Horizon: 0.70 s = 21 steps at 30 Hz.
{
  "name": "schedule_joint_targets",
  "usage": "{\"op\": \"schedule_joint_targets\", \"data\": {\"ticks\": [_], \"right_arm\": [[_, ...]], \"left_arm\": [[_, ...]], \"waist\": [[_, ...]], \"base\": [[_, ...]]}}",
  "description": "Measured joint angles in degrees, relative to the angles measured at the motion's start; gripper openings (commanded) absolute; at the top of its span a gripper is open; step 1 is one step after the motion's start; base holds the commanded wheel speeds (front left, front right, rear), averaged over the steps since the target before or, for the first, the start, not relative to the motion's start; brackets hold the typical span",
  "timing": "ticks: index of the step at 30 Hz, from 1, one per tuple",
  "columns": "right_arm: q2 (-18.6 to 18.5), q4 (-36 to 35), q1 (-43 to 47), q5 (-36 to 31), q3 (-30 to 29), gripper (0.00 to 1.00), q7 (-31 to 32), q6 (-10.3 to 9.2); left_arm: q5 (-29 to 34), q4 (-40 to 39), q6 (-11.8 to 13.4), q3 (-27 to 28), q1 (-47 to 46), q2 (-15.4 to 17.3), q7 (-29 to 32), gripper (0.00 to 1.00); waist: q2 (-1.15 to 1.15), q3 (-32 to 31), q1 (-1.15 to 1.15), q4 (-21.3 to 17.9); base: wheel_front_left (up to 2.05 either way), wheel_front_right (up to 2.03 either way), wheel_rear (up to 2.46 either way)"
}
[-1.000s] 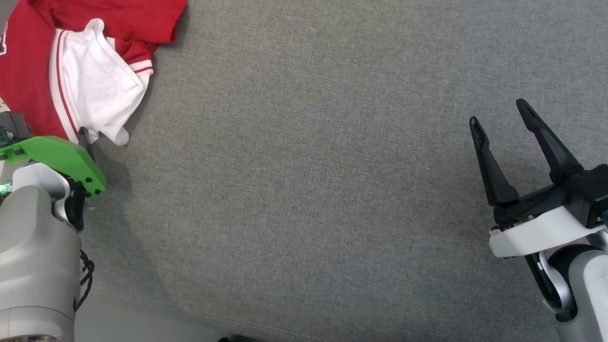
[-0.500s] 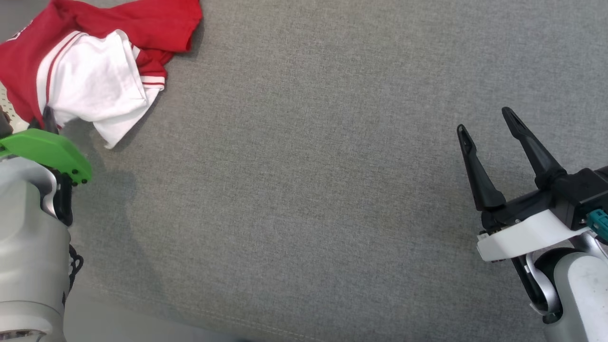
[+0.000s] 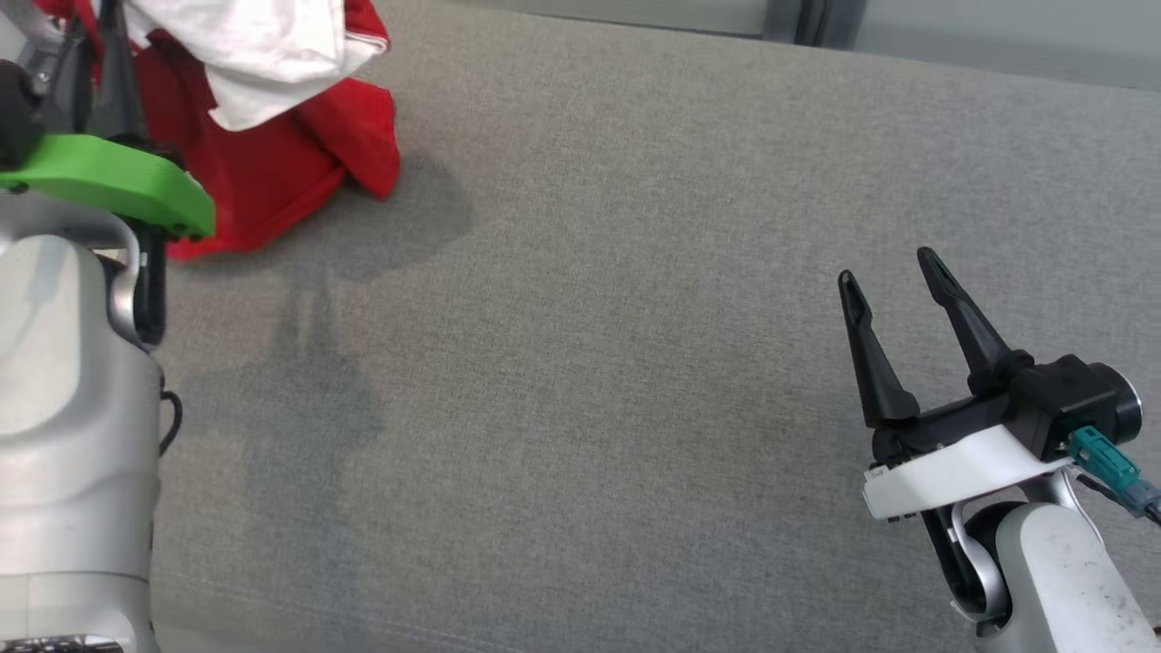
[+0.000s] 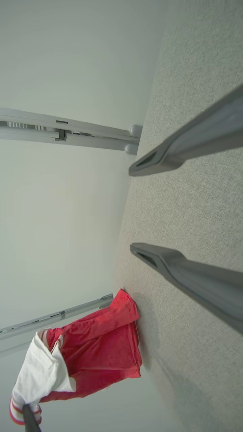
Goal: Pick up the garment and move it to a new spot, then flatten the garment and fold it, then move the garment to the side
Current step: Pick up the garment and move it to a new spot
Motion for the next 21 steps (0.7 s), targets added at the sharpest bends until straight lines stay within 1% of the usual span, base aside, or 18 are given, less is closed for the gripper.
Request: {"op": "schedule_joint_targets", "data": {"ticks": [4, 12, 21], "right_arm": [[1.25, 1.42, 0.06, 0.13, 0.02, 1.00, -1.32, 0.00], [2.96, 2.83, -0.03, 0.49, -0.13, 1.00, -3.05, 0.00], [4.12, 3.98, -0.65, 0.85, -0.20, 1.00, -4.35, 0.00]], "left_arm": [[-1.13, -6.98, -0.15, -2.46, 2.34, -1.70, 1.08, 0.00], [-3.20, -20.74, -0.18, -7.64, 6.14, -4.77, 7.89, 0.00], [-6.27, -31.23, 0.55, -11.99, 8.35, -9.70, 12.52, 0.00]], "waist": [[0.00, -2.52, 0.00, -1.46], [0.00, -5.06, 0.00, -6.72], [0.00, -5.78, 0.00, -13.68]], "base": [[0.00, 0.00, 0.00], [0.00, 0.00, 0.00], [0.00, 0.00, 0.00]]}}
